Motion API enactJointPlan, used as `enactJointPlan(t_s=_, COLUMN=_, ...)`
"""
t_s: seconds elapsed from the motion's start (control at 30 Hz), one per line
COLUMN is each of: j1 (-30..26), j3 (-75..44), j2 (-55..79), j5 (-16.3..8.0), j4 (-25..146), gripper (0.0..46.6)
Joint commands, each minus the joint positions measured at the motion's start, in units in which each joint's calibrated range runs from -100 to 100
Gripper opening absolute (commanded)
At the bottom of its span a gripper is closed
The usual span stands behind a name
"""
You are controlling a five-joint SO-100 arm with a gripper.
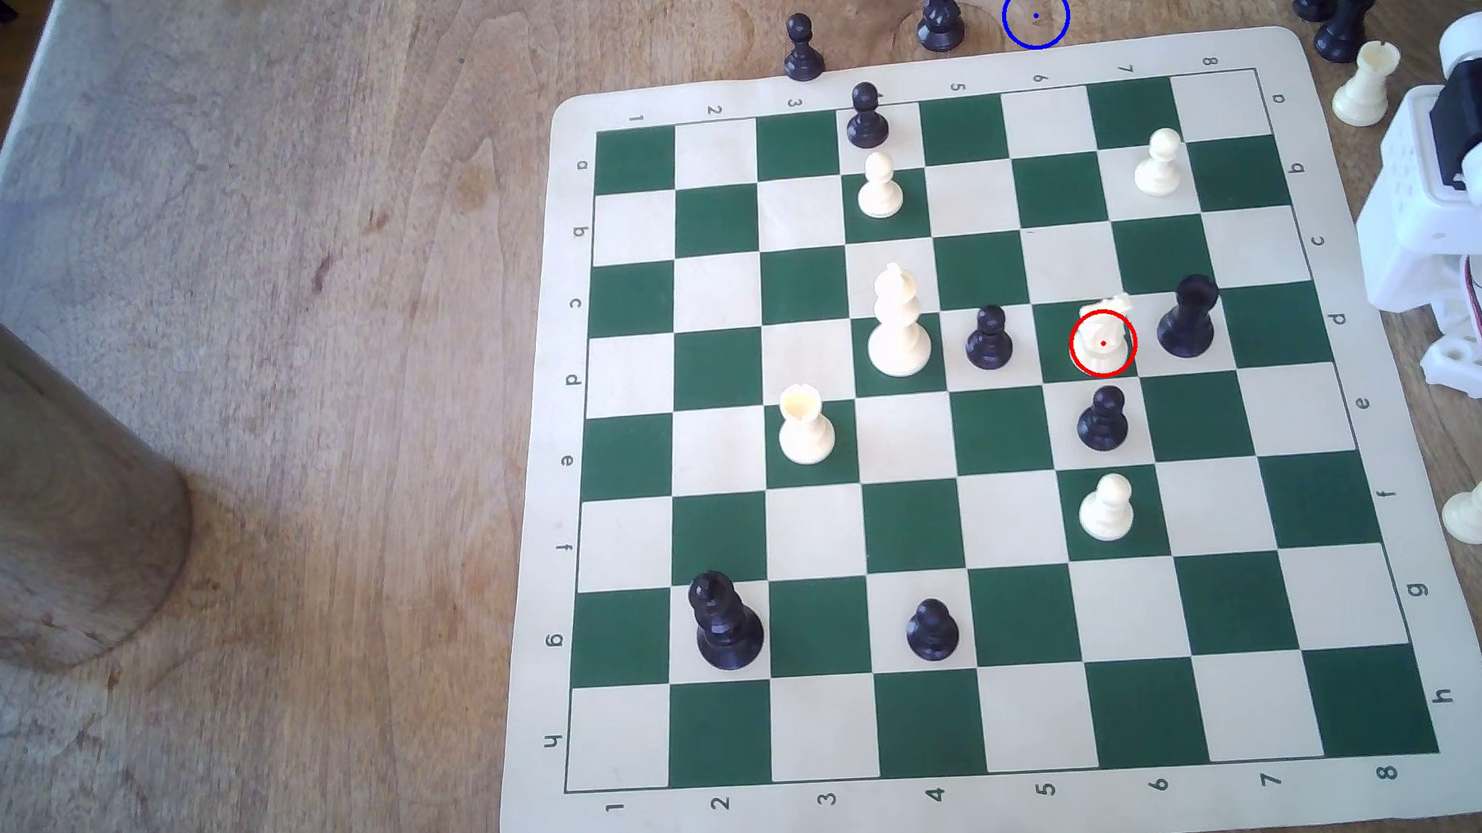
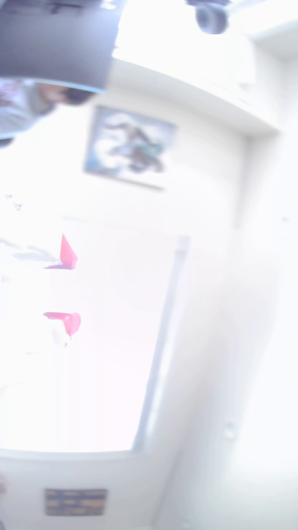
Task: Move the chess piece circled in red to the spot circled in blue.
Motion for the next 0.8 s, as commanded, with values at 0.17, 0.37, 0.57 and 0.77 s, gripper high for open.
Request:
enactJointPlan(t_s=0.17, j1=-6.91, j3=-9.34, j2=-0.03, j5=2.69, j4=47.07, gripper=3.9)
enactJointPlan(t_s=0.37, j1=-10.59, j3=-7.71, j2=-0.03, j5=-3.42, j4=62.63, gripper=0.4)
enactJointPlan(t_s=0.57, j1=-12.15, j3=5.26, j2=-0.03, j5=-7.23, j4=63.45, gripper=1.2)
enactJointPlan(t_s=0.77, j1=-15.51, j3=13.69, j2=2.86, j5=-8.30, j4=59.60, gripper=4.6)
